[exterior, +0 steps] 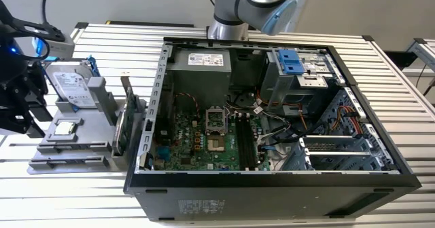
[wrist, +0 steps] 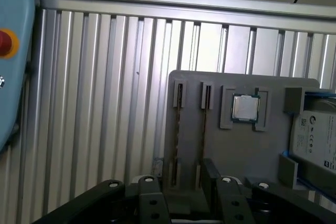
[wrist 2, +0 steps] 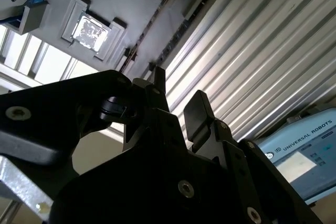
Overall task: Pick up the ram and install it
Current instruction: 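Pick up the ram and move it above insertion slot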
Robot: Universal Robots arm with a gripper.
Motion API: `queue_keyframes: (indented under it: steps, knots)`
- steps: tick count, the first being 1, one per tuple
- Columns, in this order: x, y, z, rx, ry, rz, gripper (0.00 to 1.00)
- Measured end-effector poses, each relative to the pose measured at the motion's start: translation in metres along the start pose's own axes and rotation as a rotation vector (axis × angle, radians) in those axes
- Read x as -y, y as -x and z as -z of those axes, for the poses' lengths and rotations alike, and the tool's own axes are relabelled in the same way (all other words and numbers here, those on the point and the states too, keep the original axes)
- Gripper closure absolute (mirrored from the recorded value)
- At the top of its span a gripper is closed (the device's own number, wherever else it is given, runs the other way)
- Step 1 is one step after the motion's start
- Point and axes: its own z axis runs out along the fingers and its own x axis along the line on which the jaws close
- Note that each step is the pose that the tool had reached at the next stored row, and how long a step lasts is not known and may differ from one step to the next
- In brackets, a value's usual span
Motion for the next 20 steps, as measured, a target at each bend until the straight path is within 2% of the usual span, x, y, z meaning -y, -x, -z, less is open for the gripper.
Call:
queue_keyframes:
  steps: [3, 4, 9, 13, 20]
  knots:
    - [0.0001, 0.0001, -0.0037, -0.0012, -0.0139, 0.0, 0.0]
    - [0.0002, 0.0001, -0.0046, -0.0021, -0.0149, 0.0, 0.0]
    - [0.0001, 0.0003, -0.0069, -0.009, -0.0141, -0.001, 0.0]
    - [0.0002, 0.0003, -0.0091, -0.0253, -0.0127, -0.001, 0.0]
    - [0.0002, 0.0004, -0.0129, -0.0269, -0.0123, 0.0, 0.0]
